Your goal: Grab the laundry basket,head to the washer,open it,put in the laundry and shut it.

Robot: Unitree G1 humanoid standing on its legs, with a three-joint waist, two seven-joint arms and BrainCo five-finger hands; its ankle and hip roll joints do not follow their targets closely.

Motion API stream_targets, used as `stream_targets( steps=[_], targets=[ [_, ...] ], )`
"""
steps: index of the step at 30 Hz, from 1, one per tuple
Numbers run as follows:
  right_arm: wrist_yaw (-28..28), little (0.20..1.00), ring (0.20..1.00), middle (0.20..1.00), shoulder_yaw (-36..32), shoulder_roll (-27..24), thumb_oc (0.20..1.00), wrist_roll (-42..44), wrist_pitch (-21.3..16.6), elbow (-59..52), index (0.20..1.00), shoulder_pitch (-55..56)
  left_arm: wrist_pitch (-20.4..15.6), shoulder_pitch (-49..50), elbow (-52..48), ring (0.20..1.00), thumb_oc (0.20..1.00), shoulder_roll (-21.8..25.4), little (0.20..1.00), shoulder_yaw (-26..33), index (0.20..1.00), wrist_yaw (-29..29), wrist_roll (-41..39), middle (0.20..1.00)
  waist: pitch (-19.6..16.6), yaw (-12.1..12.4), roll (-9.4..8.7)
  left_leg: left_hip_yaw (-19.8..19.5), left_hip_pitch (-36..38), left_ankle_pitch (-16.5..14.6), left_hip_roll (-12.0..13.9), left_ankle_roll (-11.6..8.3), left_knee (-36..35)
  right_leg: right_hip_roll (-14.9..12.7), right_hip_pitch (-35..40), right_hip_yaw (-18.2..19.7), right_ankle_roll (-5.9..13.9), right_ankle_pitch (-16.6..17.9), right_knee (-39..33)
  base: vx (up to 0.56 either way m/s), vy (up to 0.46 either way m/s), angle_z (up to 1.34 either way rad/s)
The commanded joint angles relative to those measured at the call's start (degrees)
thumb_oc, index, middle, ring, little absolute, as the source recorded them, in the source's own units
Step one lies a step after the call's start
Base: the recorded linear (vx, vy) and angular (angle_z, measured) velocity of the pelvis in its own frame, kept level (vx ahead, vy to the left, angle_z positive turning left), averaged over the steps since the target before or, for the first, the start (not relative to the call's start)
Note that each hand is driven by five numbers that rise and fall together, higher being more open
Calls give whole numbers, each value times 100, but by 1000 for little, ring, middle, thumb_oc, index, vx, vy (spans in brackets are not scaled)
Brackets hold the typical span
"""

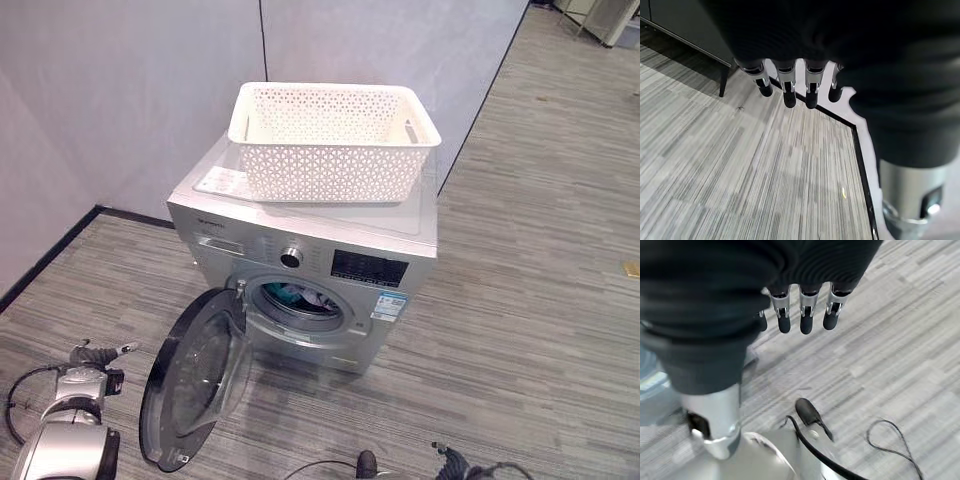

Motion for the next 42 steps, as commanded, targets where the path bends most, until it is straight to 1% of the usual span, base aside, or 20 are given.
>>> stream_targets(
  steps=[1, 4, 9, 10, 12, 17, 18, 21, 25, 27, 31, 32, 33, 34, 35, 37, 39, 40, 41, 42],
  targets=[
    [31, 1000, 1000, 1000, 67, -141, 1000, -47, -151, -12, 1000, -128, -46, -458, 466, 1000, 1000, -40, 1000, 37, 1000, -66, 227, 1000, 129, -113, -54, 57, -185, 111, 219, -138, 42, 18, 174, 298, 266, -648, 31, -24, -18, -8],
    [19, 1000, 1000, 1000, 59, -218, 1000, -17, -172, -285, 1000, -155, -79, -409, 475, 1000, 1000, -356, 1000, 94, 1000, -28, 86, 1000, 217, -182, -145, 47, -329, 133, 237, -151, 42, 40, 1, 345, 270, -586, 31, -48, -16, -4],
    [-45, 1000, 1000, 1000, 3, -315, 1000, 102, -191, -700, 1000, -118, -103, -222, 460, 1000, 1000, -981, 1000, 336, 1000, 15, -461, 1000, 370, -292, -400, 5, -704, 201, 324, -147, 42, 119, -437, 492, 240, -449, 31, -68, -40, 2],
    [-45, 1000, 1000, 1000, 3, -316, 1000, 102, -191, -700, 1000, -118, -103, -222, 459, 1000, 1000, -981, 1000, 336, 1000, 15, -461, 1000, 370, -292, -400, 5, -705, 201, 324, -147, 42, 119, -438, 492, 240, -448, 31, -55, -56, -4],
    [-160, 1000, 1000, 1000, -82, -250, 1000, 197, -162, -597, 1000, -191, -248, -44, 152, 1000, 1000, -1708, 1000, 114, 1000, 72, -760, 1000, 504, -286, -512, -34, -840, 263, 341, -119, 42, 145, -595, 533, 211, -390, 31, -67, -70, -4],
    [-279, 1000, 1000, 1000, -212, -271, 1000, 286, -162, -661, 1000, -239, -377, 171, -316, 1000, 1000, -2216, 1000, -253, 1000, 87, -922, 1000, 595, -242, -485, -79, -867, 314, 331, -105, 42, 145, -612, 534, 188, -386, 31, -17, -20, 1],
    [-349, 1000, 1000, 1000, -328, -286, 1000, 388, -160, -761, 1000, -249, -472, 335, -683, 1000, 1000, -2465, 1000, -465, 1000, 105, -1190, 1000, 658, -210, -446, -101, -868, 348, 323, -101, 42, 152, -602, 538, 173, -391, 31, -29, -32, 2],
    [-414, 1000, 1000, 1000, -456, -288, 1000, 498, -158, -824, 1000, -299, -603, 600, -1277, 1000, 1000, -2742, 1000, -892, 1000, 107, -1420, 1000, 709, -172, -356, -107, -833, 388, 321, -99, 42, 160, -563, 537, 154, -404, 31, -20, -51, 3],
    [-531, 1000, 1000, 1000, -458, -225, 1000, 546, -141, -784, 1000, -460, -745, 721, -2266, 1000, 1000, -3115, 1000, -1897, 1000, -43, -1812, 1000, 733, -198, -200, -78, -743, 423, 318, -101, 42, 167, -460, 535, 131, -446, 31, -2, -65, 2],
    [-569, 1000, 1000, 1000, -355, -159, 1000, 580, -140, -711, 1000, -598, -727, 639, -2587, 1000, 1000, -3386, 1000, -2644, 1000, -283, -1881, 1000, 748, -281, -117, 3, -685, 422, 318, -102, 42, 171, -436, 593, 135, -452, 31, -21, -51, 0],
    [-674, 1000, 1000, 1000, 13, 4, 1000, 609, -168, -629, 1000, -890, -829, -198, -2536, 1000, 1000, -4006, 1000, -3498, 1000, -269, -2014, 1000, 798, -557, -78, 280, -582, 378, 326, -100, 42, 184, -520, 821, 166, -393, 31, -53, -18, -20],
    [-709, 1000, 1000, 1000, 120, 40, 1000, 638, -192, -619, 1000, -946, -883, -482, -2407, 1000, 1000, -4209, 1000, -3609, 1000, -206, -1967, 1000, 803, -672, -92, 376, -563, 358, 338, -104, 42, 195, -574, 909, 177, -364, 31, -5, 5, -53],
    [-759, 1000, 1000, 1000, 284, 52, 1000, 690, -276, -591, 1000, -990, -1002, -972, -2256, 1000, 1000, -4466, 1000, -3732, 1000, -38, -1668, 1000, 814, -888, -111, 528, -467, 187, 370, -156, 42, 215, -611, 1053, 252, -385, 31, 10, 11, -61],
    [-759, 1000, 1000, 1000, 284, 50, 1000, 691, -277, -590, 1000, -993, -1003, -977, -2253, 1000, 1000, -4469, 1000, -3729, 1000, -38, -1667, 1000, 821, -886, -110, 532, -459, 183, 370, -156, 42, 216, -606, 1056, 253, -386, 31, 4, -1, -85],
    [-837, 1000, 1000, 1000, 306, -7, 1000, 736, -351, -632, 1000, -918, -1206, -1126, -2617, 1000, 1000, -4311, 1000, -3801, 1000, 142, -1566, 1000, 833, -958, -118, 622, -481, 174, 377, -175, 42, 218, -714, 1110, 290, -326, 31, -28, -29, -85],
    [-858, 1000, 1000, 1000, 216, -44, 1000, 751, -423, -689, 1000, -735, -1425, -1009, -3521, 1000, 1000, -3907, 1000, -3896, 1000, 107, -1596, 1000, 858, -896, -110, 668, -593, 300, 375, -152, 42, 191, -843, 1090, 279, -211, 31, -85, -66, -74],
    [-834, 1000, 1000, 1000, 21, -49, 1000, 742, -501, -592, 1000, -536, -1567, -683, -4363, 1000, 1000, -3461, 1000, -3973, 1000, -174, -1649, 1000, 904, -775, -70, 651, -599, 314, 379, -160, 42, 172, -829, 1041, 292, -217, 31, -30, -41, -27],
    [-834, 1000, 1000, 1000, 21, -49, 1000, 742, -501, -592, 1000, -536, -1567, -683, -4364, 1000, 1000, -3461, 1000, -3974, 1000, -174, -1649, 1000, 904, -775, -70, 652, -599, 314, 379, -160, 42, 172, -829, 1041, 292, -217, 31, 17, -9, -5],
    [-791, 1000, 1000, 1000, -209, -47, 1000, 733, -555, -509, 1000, -361, -1640, -187, -4966, 1000, 1000, -3026, 1000, -3933, 1000, -545, -1733, 1000, 937, -661, -24, 631, -560, 328, 384, -170, 42, 159, -762, 974, 288, -248, 31, 17, 0, 9],
    [-767, 1000, 1000, 1000, -297, -15, 1000, 733, -582, -466, 1000, -283, -1639, 98, -5124, 1000, 1000, -2821, 1000, -3845, 1000, -756, -1818, 1000, 944, -606, -13, 611, -541, 338, 390, -177, 42, 149, -713, 929, 283, -268, 31, 23, -1, 14]
  ],
)
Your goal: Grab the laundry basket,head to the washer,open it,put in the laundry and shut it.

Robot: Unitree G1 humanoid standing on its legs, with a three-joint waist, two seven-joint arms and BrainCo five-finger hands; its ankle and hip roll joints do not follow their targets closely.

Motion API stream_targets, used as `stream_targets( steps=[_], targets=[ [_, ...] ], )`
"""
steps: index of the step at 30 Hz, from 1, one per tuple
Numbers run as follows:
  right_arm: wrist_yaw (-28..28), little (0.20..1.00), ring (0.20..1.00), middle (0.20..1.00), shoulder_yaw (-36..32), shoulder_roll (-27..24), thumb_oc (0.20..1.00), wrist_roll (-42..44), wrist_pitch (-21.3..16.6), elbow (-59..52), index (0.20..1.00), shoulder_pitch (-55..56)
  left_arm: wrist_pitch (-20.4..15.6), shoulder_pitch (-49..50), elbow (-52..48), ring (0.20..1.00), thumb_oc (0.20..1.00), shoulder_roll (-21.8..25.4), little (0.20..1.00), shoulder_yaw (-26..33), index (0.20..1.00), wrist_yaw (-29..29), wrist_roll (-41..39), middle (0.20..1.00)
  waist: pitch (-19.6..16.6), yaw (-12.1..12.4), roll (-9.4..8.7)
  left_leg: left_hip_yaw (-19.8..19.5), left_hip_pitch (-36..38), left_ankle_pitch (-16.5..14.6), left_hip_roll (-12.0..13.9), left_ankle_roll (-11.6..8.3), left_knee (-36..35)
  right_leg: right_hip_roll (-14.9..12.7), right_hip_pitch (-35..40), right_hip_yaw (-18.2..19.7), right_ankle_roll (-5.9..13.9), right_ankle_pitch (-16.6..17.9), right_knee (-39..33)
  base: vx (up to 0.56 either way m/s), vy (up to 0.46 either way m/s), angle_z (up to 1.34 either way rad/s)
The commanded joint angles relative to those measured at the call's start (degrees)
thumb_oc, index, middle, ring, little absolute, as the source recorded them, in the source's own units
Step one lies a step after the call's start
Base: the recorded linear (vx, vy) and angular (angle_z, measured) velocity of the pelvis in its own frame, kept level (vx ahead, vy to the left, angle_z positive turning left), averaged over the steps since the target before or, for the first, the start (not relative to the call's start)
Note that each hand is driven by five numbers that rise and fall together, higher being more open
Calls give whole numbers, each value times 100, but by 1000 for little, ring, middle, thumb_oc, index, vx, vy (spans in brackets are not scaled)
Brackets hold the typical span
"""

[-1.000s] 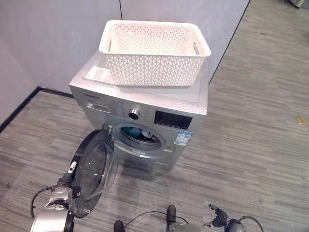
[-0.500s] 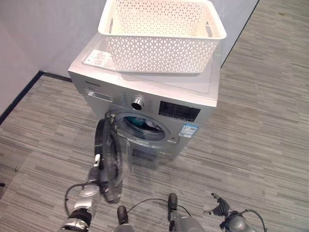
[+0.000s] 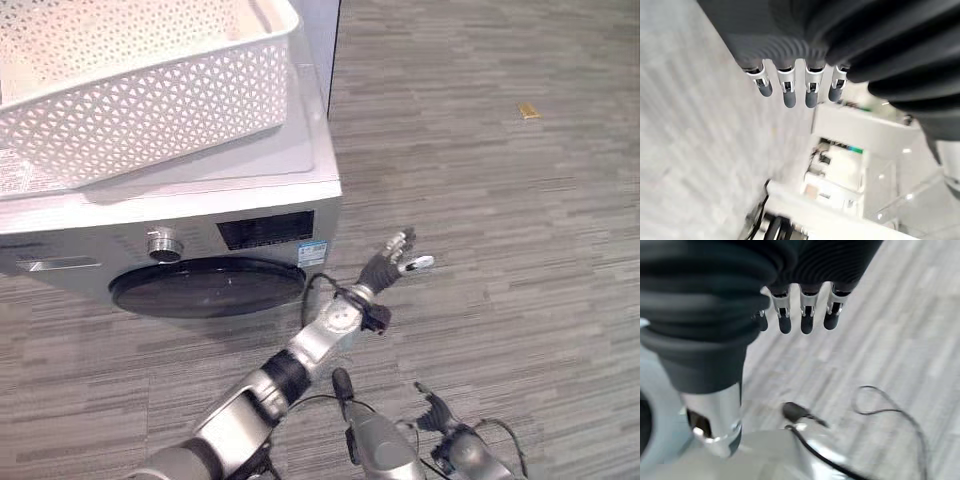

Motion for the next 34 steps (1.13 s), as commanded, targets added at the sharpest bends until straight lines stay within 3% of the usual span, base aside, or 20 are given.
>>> stream_targets(
  steps=[1, 3, 4, 7, 8, 12, 14, 17, 18, 20, 23, 25, 29, 34],
  targets=[
    [19, 1000, 1000, 1000, -323, 131, 1000, 52, -311, 299, 1000, -179, -287, 647, 132, 1000, 1000, 410, 1000, 39, 1000, -664, -118, 1000, -232, 263, -142, -372, -253, 325, 216, -126, 41, -145, 239, -210, 306, -528, 3, 18, -2, 31],
    [47, 1000, 1000, 1000, -385, 119, 1000, 38, -341, 299, 1000, -122, -311, 882, 27, 1000, 1000, 611, 1000, 97, 1000, -791, -71, 1000, -240, 304, -128, -412, -240, 323, 215, -127, 41, -151, 287, -246, 299, -551, 3, 27, 2, 34],
    [126, 1000, 1000, 1000, -474, 85, 1000, -27, -411, 348, 1000, -60, -396, 1451, -169, 1000, 1000, 1067, 1000, 289, 1000, -1072, 1, 1000, -265, 429, -79, -503, -225, 314, 205, -129, 41, -161, 389, -332, 291, -600, 3, 52, 2, 30],
    [191, 1000, 1000, 1000, -526, 92, 1000, -36, -479, 440, 1000, -29, -487, 1982, -249, 1000, 1000, 1459, 1000, 562, 1000, -1246, 17, 1000, -315, 552, -39, -626, -215, 303, 191, -128, 41, -181, 498, -430, 282, -643, 3, 44, 15, 38],
    [298, 1000, 1000, 1000, -577, 87, 1000, -34, -555, 412, 1000, 10, -600, 2453, -202, 1000, 1000, 1806, 1000, 795, 1000, -1416, 148, 1000, -394, 672, -17, -711, -195, 280, 167, -126, 41, -199, 599, -515, 291, -681, 3, 46, 31, 56],
    [403, 1000, 1000, 1000, -530, 63, 1000, -86, -574, 487, 1000, 31, -579, 2925, -13, 1000, 1000, 2027, 1000, 1165, 1000, -1547, -22, 1000, -486, 815, 19, -859, -198, 268, 124, -114, 41, -233, 710, -636, 292, -705, 3, 30, 30, 26],
    [531, 1000, 1000, 1000, -493, 20, 1000, -161, -611, 521, 1000, 81, -726, 3303, 98, 1000, 1000, 2342, 1000, 1314, 1000, -1628, 282, 1000, -605, 935, 28, -981, -224, 254, 67, -98, 41, -273, 787, -749, 305, -722, 3, 15, 60, 29],
    [499, 1000, 1000, 1000, -516, 103, 1000, -137, -620, 741, 1000, 70, -937, 3505, 284, 1000, 1000, 2319, 1000, 1586, 1000, -1395, 534, 1000, -681, 1047, 12, -1084, -243, 251, 21, -79, 41, -313, 839, -842, 314, -733, 3, -1, 36, 26],
    [450, 1000, 1000, 1000, -556, 176, 1000, -105, -665, 778, 1000, 87, -987, 3579, 963, 1000, 1000, 2154, 1000, 1817, 1000, -1028, 1005, 1000, -705, 1139, -17, -1163, -220, 244, -14, -65, 41, -339, 910, -924, 328, -752, 3, -16, 39, 26],
    [463, 1000, 1000, 1000, -595, 202, 1000, -84, -643, 879, 1000, 87, -832, 3592, 1574, 1000, 1000, 1971, 1000, 2003, 1000, -1011, 1049, 1000, -745, 1183, -22, -1229, -231, 245, -58, -43, 41, -373, 948, -987, 333, -760, 3, -20, 41, 16],
    [480, 1000, 1000, 1000, -615, 235, 1000, -93, -615, 985, 1000, 39, -905, 3551, 2103, 1000, 1000, 1873, 1000, 2098, 1000, -795, 1392, 1000, -804, 1209, -35, -1294, -244, 244, -111, -14, 41, -422, 972, -1043, 343, -755, 3, -16, 59, 20],
    [424, 1000, 1000, 1000, -634, 321, 1000, -150, -585, 1132, 1000, 40, -765, 3339, 3226, 1000, 1000, 1511, 1000, 2467, 1000, -498, 1652, 1000, -879, 1269, -91, -1363, -195, 205, -175, 18, 41, -469, 1078, -1113, 349, -783, 3, -8, 74, 20],
    [396, 1000, 1000, 1000, -721, 516, 1000, -214, -483, 1489, 1000, -3, -578, 3224, 4165, 1000, 1000, 1120, 1000, 3108, 1000, -349, 1430, 1000, -985, 1336, -155, -1475, -150, 160, -256, 58, 41, -542, 1215, -1228, 353, -816, 3, 1, 51, 19],
    [416, 1000, 1000, 1000, -759, 693, 1000, -190, -384, 1614, 1000, -29, -548, 3182, 4375, 1000, 1000, 880, 1000, 3445, 1000, -354, 1049, 1000, -1116, 1390, -238, -1552, -84, 100, -349, 122, 41, -622, 1297, -1273, 371, -811, 3, 18, 48, 9]
  ],
)
